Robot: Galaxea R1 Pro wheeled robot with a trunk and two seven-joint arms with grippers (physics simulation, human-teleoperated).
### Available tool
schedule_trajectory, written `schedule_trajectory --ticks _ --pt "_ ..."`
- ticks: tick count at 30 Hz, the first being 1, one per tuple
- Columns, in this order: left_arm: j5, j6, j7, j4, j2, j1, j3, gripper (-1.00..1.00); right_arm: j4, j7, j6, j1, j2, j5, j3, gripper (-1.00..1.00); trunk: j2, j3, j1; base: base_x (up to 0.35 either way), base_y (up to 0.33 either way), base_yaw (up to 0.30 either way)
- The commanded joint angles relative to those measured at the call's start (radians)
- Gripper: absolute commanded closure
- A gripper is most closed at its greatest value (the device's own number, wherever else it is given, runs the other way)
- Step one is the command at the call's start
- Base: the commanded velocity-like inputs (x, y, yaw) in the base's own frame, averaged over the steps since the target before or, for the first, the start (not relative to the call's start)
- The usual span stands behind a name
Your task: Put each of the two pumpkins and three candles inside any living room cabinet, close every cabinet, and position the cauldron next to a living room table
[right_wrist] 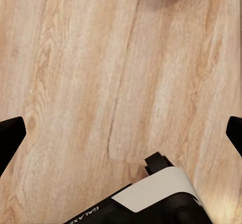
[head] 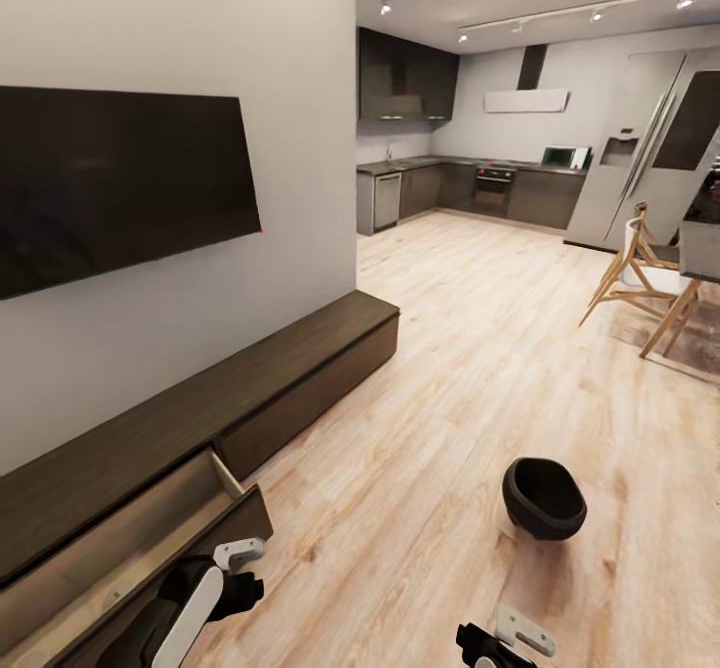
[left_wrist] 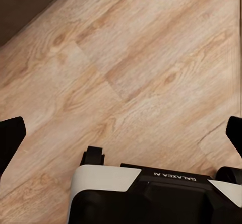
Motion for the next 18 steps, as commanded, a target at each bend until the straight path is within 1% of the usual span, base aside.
schedule_trajectory --ticks 1,18 --pt "0.011 0.001 0.01 -0.001 0.001 0.0 -0.003 -1.0 -0.002 -0.007 0.005 -0.001 -0.001 -0.003 0.004 -1.0 -0.001 0.0 0.0 0.0 0.0 -0.184" --pt "0.01 0.002 0.01 -0.001 0.002 -0.001 -0.001 -1.0 -0.001 -0.007 0.005 -0.001 -0.002 -0.003 0.004 -1.0 -0.001 0.025 0.0 0.0 0.0 -0.184"
